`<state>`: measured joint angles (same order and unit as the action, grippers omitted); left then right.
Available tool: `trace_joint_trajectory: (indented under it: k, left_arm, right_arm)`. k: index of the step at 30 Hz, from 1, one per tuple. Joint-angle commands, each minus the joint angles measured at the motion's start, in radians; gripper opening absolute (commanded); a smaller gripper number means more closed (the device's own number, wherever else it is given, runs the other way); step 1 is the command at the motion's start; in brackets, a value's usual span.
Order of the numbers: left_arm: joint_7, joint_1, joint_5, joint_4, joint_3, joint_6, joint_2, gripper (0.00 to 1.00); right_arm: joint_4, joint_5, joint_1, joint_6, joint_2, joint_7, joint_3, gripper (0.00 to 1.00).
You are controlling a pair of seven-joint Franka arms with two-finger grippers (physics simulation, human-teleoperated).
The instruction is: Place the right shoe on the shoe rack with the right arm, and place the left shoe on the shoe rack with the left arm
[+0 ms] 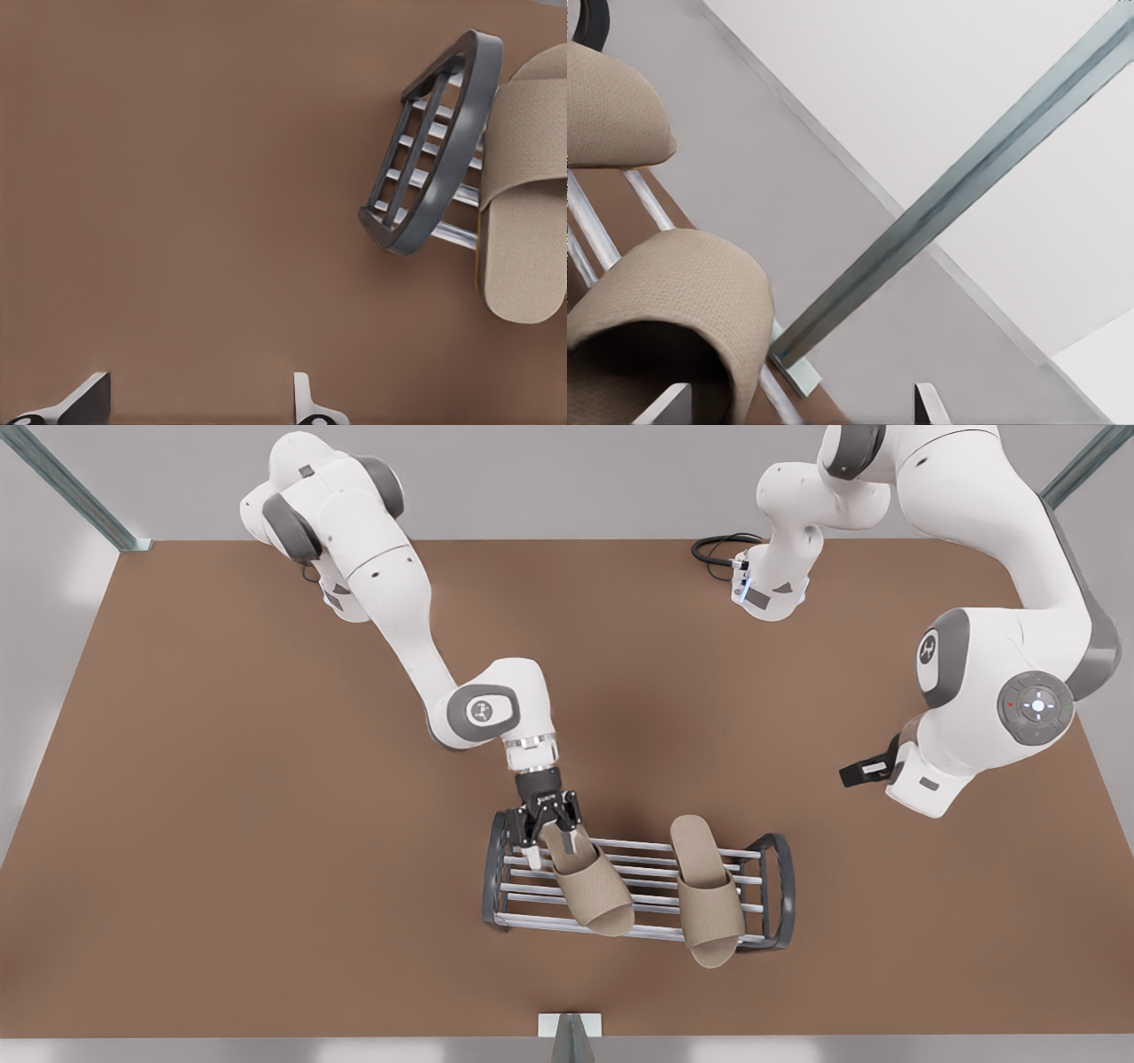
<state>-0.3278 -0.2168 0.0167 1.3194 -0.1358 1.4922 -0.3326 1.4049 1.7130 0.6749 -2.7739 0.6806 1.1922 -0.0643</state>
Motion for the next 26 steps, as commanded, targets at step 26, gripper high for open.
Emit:
trace_joint_trajectory:
  k: [26]
  left_arm:
    - [0.211, -0.004, -0.004, -0.062, 0.010, -0.027, 0.040, 1.00]
  right_arm:
    - [0.063, -1.756, -0.670, 1.116, -0.441, -1.151, 0.008, 1.00]
